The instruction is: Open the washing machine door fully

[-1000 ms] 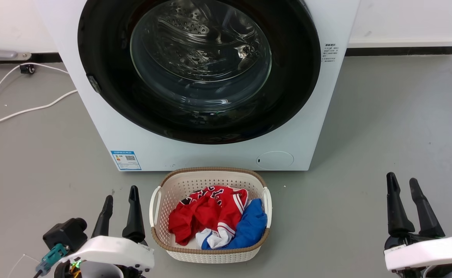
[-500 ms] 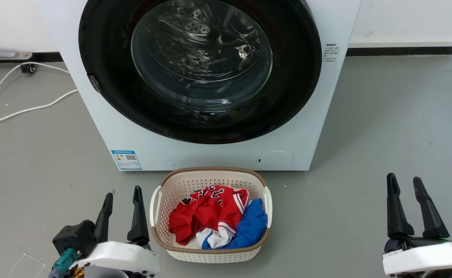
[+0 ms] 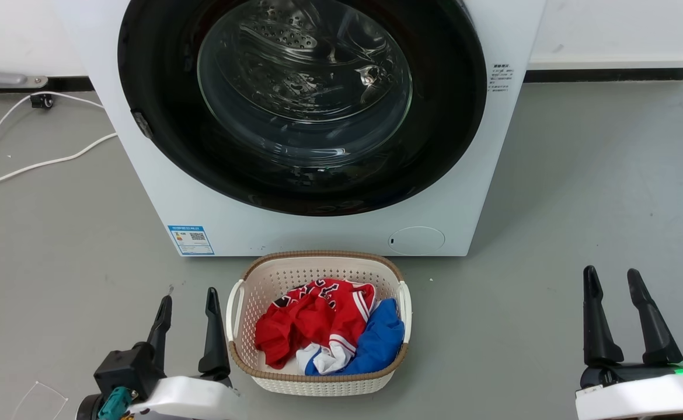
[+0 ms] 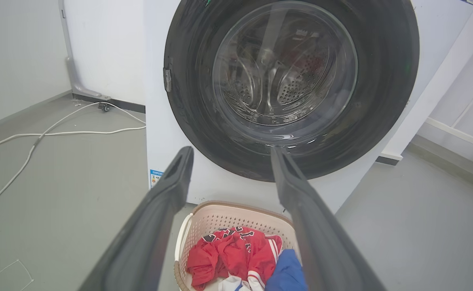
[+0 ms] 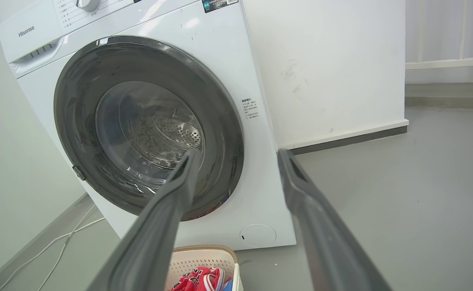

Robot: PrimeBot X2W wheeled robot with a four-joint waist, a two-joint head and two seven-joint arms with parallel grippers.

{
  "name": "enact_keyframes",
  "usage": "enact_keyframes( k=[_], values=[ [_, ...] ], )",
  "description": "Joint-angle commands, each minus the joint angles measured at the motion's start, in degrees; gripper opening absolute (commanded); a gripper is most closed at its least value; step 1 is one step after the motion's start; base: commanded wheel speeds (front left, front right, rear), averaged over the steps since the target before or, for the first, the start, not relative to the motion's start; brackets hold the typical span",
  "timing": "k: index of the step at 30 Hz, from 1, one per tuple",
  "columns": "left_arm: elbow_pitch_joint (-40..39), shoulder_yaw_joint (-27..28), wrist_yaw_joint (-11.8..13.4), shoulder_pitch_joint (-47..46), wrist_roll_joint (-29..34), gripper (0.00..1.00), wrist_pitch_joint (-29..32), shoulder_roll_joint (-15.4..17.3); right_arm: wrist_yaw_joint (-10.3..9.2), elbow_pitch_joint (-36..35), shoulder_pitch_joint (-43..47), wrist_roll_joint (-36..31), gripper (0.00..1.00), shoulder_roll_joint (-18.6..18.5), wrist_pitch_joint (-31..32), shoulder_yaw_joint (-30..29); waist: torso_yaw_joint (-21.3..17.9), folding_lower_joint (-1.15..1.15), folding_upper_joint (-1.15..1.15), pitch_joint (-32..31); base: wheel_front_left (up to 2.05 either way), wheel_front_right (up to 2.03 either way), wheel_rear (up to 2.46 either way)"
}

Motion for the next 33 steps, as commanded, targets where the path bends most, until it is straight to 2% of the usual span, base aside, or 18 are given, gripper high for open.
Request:
enact_keyframes(
  k=[1, 33],
  values=[
    [-0.4, 0.3, -0.3, 0.5, 2.0, 1.00, -0.6, -0.1, 0.12, -0.8, 0.5, -1.7, 1.00, 0.1, -0.7, 0.1, 0.0, 0.00, 0.00, 0.0, 0.00, 0.00, 0.00],
    [0.4, 2.0, -2.8, 2.4, 15.2, 1.00, -4.0, -2.1, 0.08, -1.9, 2.8, -11.8, 1.00, 0.2, -4.0, 0.8, 0.1, 0.00, 0.00, 0.0, 0.00, 0.00, 0.00]
  ],
)
